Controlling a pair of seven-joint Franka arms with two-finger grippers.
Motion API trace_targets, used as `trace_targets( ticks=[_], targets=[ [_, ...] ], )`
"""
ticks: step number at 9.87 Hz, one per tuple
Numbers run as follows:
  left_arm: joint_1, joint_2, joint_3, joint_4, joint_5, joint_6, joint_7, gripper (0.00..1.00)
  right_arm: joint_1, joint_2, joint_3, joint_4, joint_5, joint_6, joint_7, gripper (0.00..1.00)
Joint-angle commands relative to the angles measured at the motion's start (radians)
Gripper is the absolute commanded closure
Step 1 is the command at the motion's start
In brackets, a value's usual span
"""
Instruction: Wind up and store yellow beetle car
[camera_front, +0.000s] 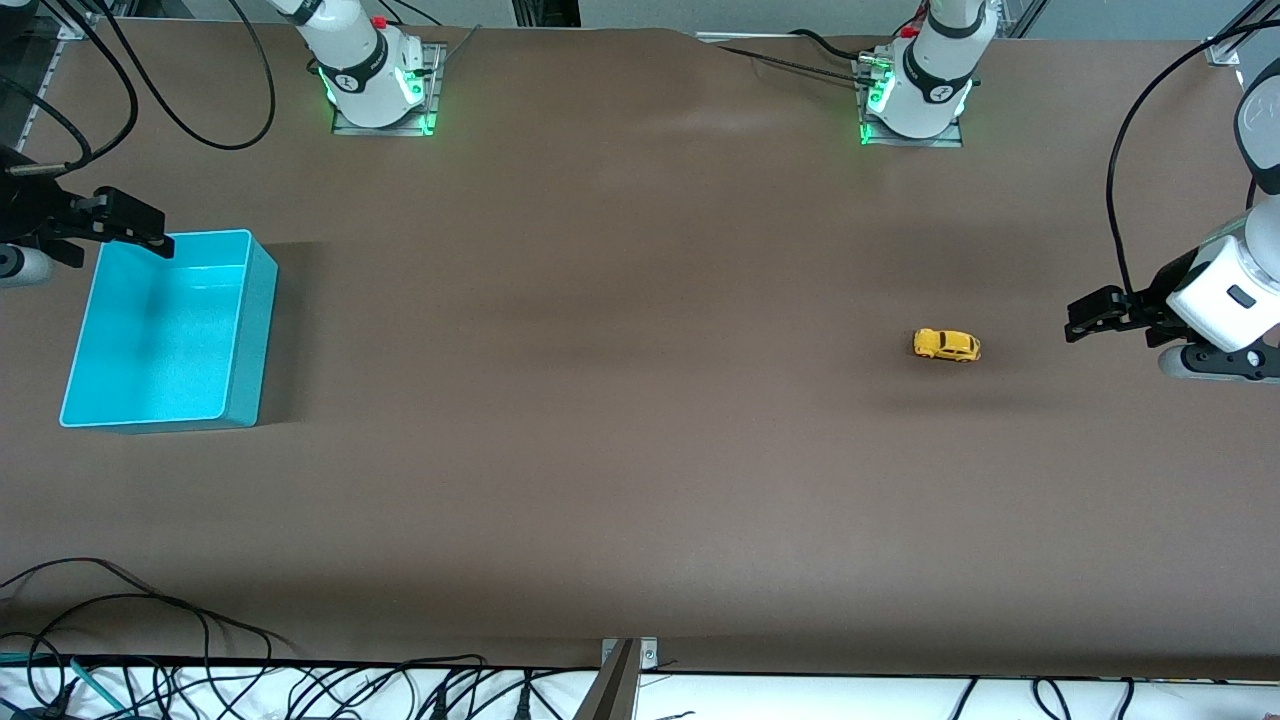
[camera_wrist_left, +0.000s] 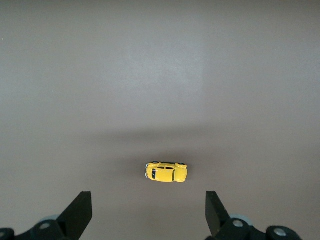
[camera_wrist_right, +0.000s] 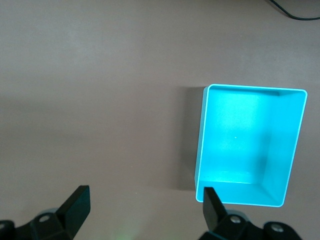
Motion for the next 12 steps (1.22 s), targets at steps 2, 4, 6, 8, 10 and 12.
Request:
trace_targets(
  ticks=[2,4,6,8,10,12],
  targets=[
    [-0.001,0.01,-0.001,0.024,0.01,-0.02,0.015,0.0,-0.001,-0.002,0.001,-0.008,0.015,-0.005,-0.01,0.0],
    [-0.003,0.012,-0.001,0.024,0.01,-0.02,0.018,0.0,-0.001,-0.003,0.001,-0.011,0.015,-0.014,-0.01,0.0],
    [-0.003,0.012,-0.001,0.024,0.01,-0.02,0.021,0.0,-0.001,-0.006,0.001,-0.013,0.015,-0.047,-0.011,0.0],
    [-0.003,0.012,-0.001,0.024,0.01,-0.02,0.023,0.0,-0.001,-0.006,-0.001,-0.013,0.015,-0.047,-0.011,0.0],
    [-0.003,0.012,-0.001,0.023,0.01,-0.02,0.023,0.0,-0.003,-0.006,-0.001,-0.013,0.015,-0.046,-0.028,0.0],
    [-0.003,0.012,-0.001,0.024,0.01,-0.02,0.016,0.0,-0.003,-0.005,-0.001,-0.011,0.015,-0.043,-0.03,0.0]
  ],
)
